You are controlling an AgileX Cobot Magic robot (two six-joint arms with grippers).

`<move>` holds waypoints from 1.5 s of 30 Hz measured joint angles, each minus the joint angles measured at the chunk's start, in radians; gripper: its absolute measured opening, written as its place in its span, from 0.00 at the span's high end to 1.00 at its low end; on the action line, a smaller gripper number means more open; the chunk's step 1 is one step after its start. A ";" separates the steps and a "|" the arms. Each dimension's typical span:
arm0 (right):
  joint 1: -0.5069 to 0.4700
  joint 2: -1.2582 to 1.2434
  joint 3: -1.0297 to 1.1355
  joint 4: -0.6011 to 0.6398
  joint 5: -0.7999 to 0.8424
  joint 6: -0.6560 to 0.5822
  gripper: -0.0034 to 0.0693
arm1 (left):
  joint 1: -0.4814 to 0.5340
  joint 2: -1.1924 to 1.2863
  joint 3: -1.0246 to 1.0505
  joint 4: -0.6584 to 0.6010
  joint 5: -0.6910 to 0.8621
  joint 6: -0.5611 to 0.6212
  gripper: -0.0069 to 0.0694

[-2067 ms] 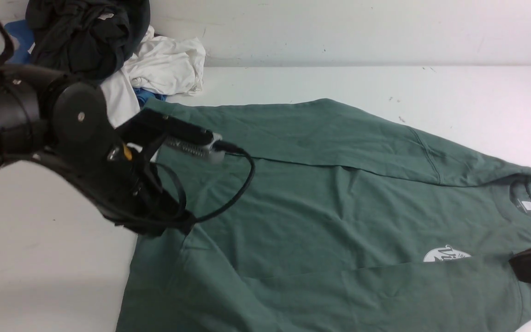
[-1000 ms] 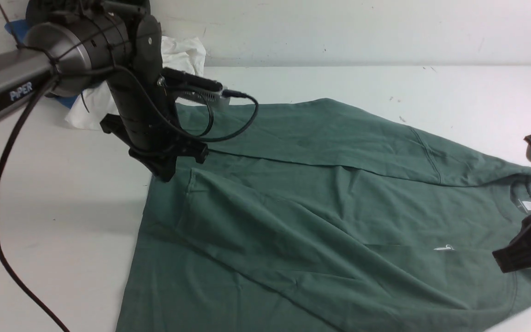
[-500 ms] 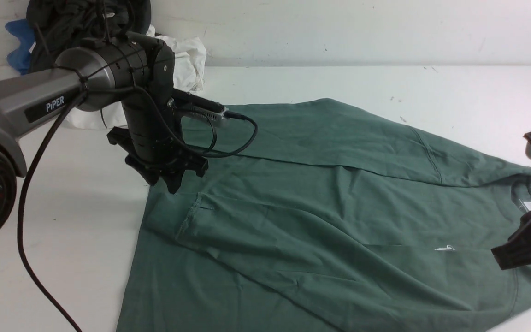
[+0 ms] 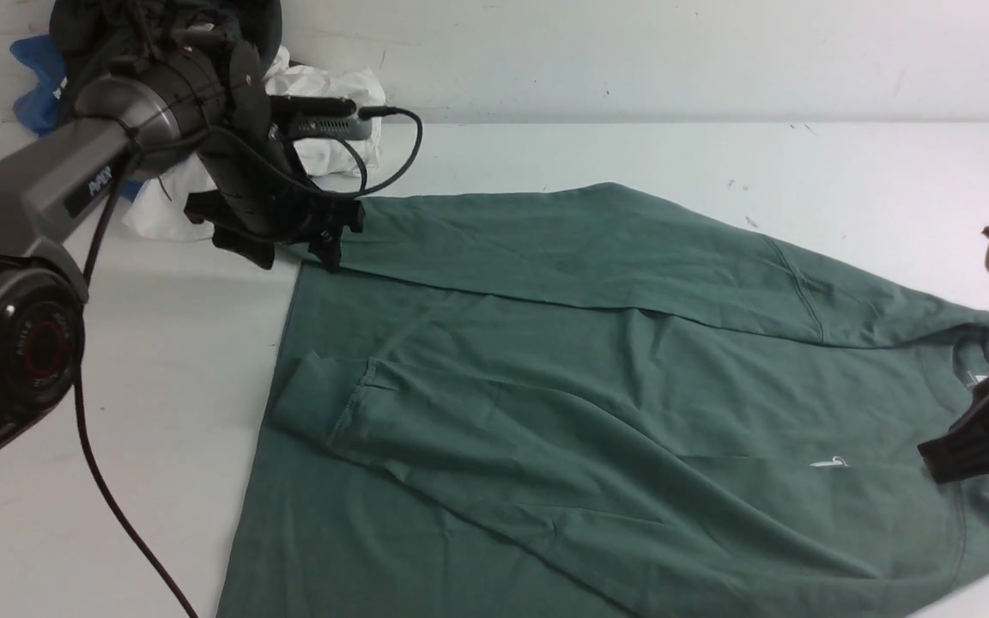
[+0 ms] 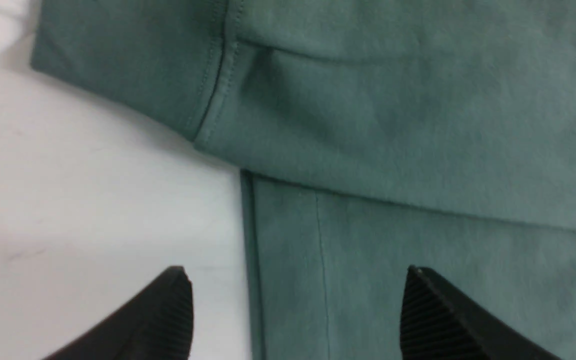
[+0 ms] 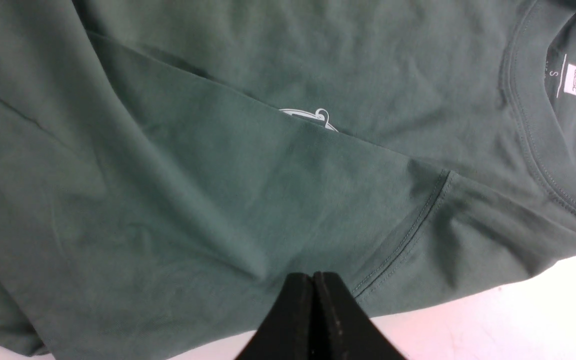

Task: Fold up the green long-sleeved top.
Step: Use the left arm to clamp the cuff farthest from it, then use the left arm to drag and drop the cuff onto the cuff closest to the left arm

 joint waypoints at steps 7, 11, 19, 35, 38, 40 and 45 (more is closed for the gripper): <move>0.000 0.000 -0.007 0.001 0.026 0.000 0.97 | 0.001 0.064 -0.038 -0.006 -0.153 -0.123 0.24; 0.000 0.000 -0.008 0.001 0.028 0.000 0.97 | 0.001 0.064 -0.038 -0.007 -0.225 -0.149 0.24; 0.000 0.000 -0.008 0.003 0.028 0.000 0.97 | 0.001 0.081 -0.038 0.057 -0.243 -0.159 0.33; 0.000 0.000 -0.008 -0.001 0.026 0.000 0.97 | 0.001 0.069 -0.041 0.097 -0.235 -0.114 0.89; 0.000 0.000 -0.008 -0.002 0.020 0.000 0.97 | -0.001 0.035 -0.041 0.103 -0.211 -0.093 0.89; 0.000 0.000 -0.008 -0.003 0.009 0.000 0.97 | -0.006 0.006 -0.041 0.106 -0.182 -0.068 0.89; 0.000 0.000 -0.008 -0.011 -0.029 0.000 0.97 | -0.050 -0.066 -0.041 0.113 -0.112 -0.012 0.89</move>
